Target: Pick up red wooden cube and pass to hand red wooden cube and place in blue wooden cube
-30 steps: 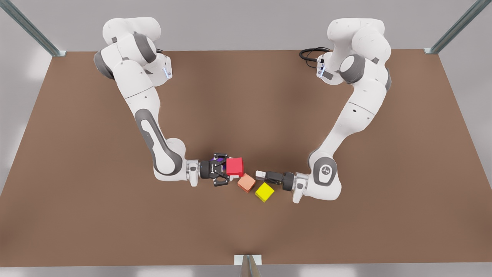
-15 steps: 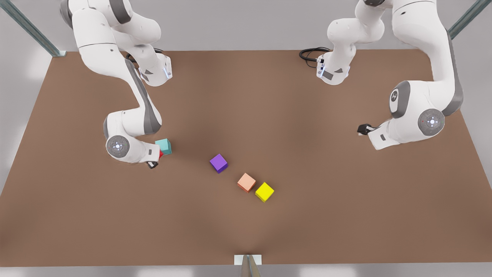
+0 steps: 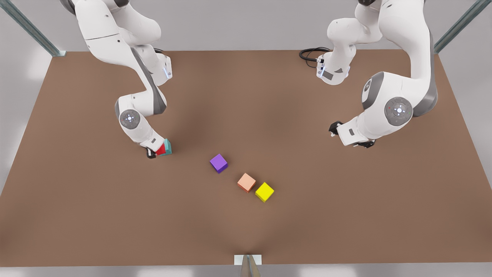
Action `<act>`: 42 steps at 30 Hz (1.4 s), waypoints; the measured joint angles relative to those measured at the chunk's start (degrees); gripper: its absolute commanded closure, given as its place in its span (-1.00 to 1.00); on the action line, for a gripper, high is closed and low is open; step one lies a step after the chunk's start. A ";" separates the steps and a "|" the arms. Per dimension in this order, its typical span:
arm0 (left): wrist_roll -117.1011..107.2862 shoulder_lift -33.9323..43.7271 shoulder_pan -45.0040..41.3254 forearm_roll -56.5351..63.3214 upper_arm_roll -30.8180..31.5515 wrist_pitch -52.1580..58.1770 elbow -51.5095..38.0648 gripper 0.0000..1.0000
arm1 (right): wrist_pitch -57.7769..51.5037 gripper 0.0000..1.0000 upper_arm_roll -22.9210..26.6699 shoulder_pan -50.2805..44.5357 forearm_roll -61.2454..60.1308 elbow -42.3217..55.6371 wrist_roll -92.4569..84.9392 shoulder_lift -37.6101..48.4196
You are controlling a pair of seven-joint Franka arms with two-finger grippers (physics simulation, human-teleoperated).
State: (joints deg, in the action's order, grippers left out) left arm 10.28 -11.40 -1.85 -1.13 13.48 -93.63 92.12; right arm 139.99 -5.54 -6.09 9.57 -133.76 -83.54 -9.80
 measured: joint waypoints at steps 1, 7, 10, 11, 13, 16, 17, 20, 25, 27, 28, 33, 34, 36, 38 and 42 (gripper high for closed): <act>-0.40 -0.01 0.20 -0.01 0.47 0.66 -0.73 -1.00 | 0.94 -0.32 0.00 0.03 -0.06 -0.66 1.49 0.24; -2.82 -0.13 -0.11 0.00 1.67 3.26 -3.43 -1.00 | 4.36 -0.33 0.08 0.05 0.24 -4.25 8.64 2.19; -4.12 -0.22 -0.29 0.05 1.71 3.64 -3.70 -1.00 | 5.14 -0.33 0.00 0.02 0.33 -5.58 11.30 2.54; -4.52 -0.26 -0.16 0.02 1.66 3.62 -3.99 -1.00 | 5.34 -0.32 -0.05 -0.13 0.34 -5.74 12.09 2.36; -5.25 -0.71 -0.35 -0.04 1.65 3.59 -4.26 -1.00 | 5.74 -0.33 -0.08 -0.66 0.36 -5.97 13.53 2.01; -6.17 -1.54 0.18 -0.04 1.33 3.60 -6.70 -1.00 | 6.18 -0.80 -0.09 -0.97 0.41 -6.19 15.46 1.81; -6.45 -1.73 0.48 -0.12 1.29 3.65 -7.37 -1.00 | 6.31 -1.00 -0.08 -0.96 0.47 -6.23 16.08 1.79; -7.18 -1.57 0.88 -0.40 1.39 5.39 -7.96 -1.00 | 6.58 -1.00 -0.08 -0.93 0.56 -6.27 17.73 1.49; -8.21 -2.77 0.30 -0.60 3.58 9.76 -7.93 -1.00 | 6.65 -1.00 -0.08 -0.84 0.59 -6.27 19.76 1.90; -8.56 -3.14 0.66 -0.51 3.61 10.35 -7.97 -1.00 | 6.45 -1.00 -0.08 -0.84 0.59 -6.27 20.39 2.35; -8.72 -3.10 0.85 -0.50 3.61 10.63 -8.02 -1.00 | 6.27 -1.00 -0.08 -0.84 0.60 -6.27 20.66 2.65; -9.44 -3.01 0.51 -0.39 4.13 12.30 -8.13 -1.00 | 4.89 -1.00 -0.08 -0.67 0.59 -6.34 21.55 4.26; -9.56 -3.00 0.53 -0.35 4.18 12.52 -8.15 -1.00 | 4.30 -1.00 -0.08 -0.64 0.56 -6.33 21.66 5.11; -9.84 -2.93 0.62 -0.27 5.01 13.25 -8.14 -1.00 | 2.55 -1.00 -0.07 -0.63 0.35 -5.96 21.83 7.19; -10.28 -2.85 0.64 -0.21 6.37 14.27 -8.16 -1.00 | -0.27 -1.00 -0.08 -0.64 -0.13 -5.58 21.97 10.51; -11.58 -2.33 0.69 -0.09 8.26 15.55 -8.15 -1.00 | -10.05 -1.00 -0.10 -1.29 -5.05 2.25 22.73 14.83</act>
State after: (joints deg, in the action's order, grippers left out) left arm -1.30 -13.73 -1.16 -1.22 21.74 -78.08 83.97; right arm 129.94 -5.64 -7.38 4.52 -131.51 -60.81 5.03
